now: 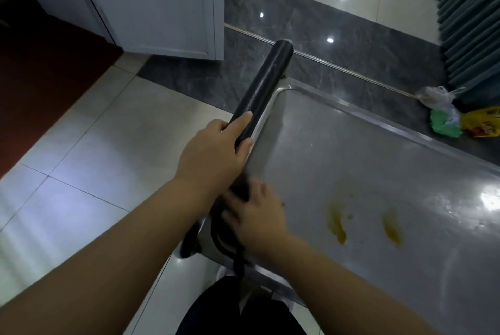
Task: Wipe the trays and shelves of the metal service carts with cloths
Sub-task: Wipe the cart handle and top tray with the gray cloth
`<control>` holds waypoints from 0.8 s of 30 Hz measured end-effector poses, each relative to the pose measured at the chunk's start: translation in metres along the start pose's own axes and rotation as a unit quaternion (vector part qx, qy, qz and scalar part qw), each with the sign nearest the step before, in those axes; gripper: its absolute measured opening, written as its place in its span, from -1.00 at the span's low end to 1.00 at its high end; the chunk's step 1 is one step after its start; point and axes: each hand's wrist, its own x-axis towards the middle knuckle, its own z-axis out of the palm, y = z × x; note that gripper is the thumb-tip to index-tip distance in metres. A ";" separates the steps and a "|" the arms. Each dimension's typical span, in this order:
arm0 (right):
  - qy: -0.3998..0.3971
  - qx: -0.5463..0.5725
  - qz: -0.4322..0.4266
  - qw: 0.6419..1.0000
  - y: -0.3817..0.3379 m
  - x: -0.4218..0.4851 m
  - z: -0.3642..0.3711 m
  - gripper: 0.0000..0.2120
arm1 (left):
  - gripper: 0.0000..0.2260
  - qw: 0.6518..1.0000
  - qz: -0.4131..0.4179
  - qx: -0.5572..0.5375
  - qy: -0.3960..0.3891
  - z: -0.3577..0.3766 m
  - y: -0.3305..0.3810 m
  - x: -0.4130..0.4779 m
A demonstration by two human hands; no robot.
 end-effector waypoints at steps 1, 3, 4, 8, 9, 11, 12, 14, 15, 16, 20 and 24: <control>-0.015 0.006 -0.080 0.997 -0.005 -0.009 0.003 -0.54 | -0.56 1.000 0.006 0.008 -0.002 0.000 0.000 0.000; -0.025 0.010 -0.125 0.992 0.014 -0.012 -0.002 -0.57 | -0.55 1.000 0.014 0.023 -0.005 -0.003 -0.002 -0.004; -0.011 -0.001 -0.087 0.996 0.029 -0.012 -0.004 -0.57 | -0.54 1.000 0.013 0.026 -0.006 -0.005 -0.003 -0.008; 0.012 -0.032 0.278 0.960 0.072 -0.009 -0.017 -0.49 | -0.51 0.999 0.005 0.028 -0.021 -0.011 -0.007 -0.040; 0.004 -0.051 0.326 0.944 0.068 -0.010 -0.015 -0.46 | -0.52 1.000 0.006 0.025 -0.018 -0.010 -0.008 -0.050; -0.016 -0.054 0.298 0.953 0.037 -0.017 -0.006 -0.45 | -0.53 1.000 0.004 0.010 -0.006 -0.008 -0.010 -0.070; -0.024 -0.039 0.229 0.972 0.016 -0.025 -0.001 -0.46 | -0.53 1.000 0.002 0.001 0.000 -0.005 -0.011 -0.079; -0.014 -0.012 0.043 0.999 -0.024 -0.048 0.009 -0.50 | -0.52 1.000 0.004 0.003 0.010 0.000 -0.011 -0.092; -0.014 0.007 -0.027 1.000 -0.032 -0.057 0.010 -0.52 | -0.53 1.000 0.008 0.015 0.018 0.002 -0.012 -0.094; -0.017 0.028 -0.068 0.997 -0.029 -0.060 0.005 -0.54 | -0.53 0.999 0.009 0.025 0.025 0.003 -0.012 -0.096; -0.023 -0.052 0.049 0.997 0.041 -0.058 -0.020 -0.57 | -0.57 0.997 0.017 0.051 0.048 0.008 -0.012 -0.095; -0.027 -0.052 0.352 0.934 0.071 -0.079 -0.024 -0.49 | -0.58 0.992 0.004 0.096 0.082 0.011 -0.008 -0.097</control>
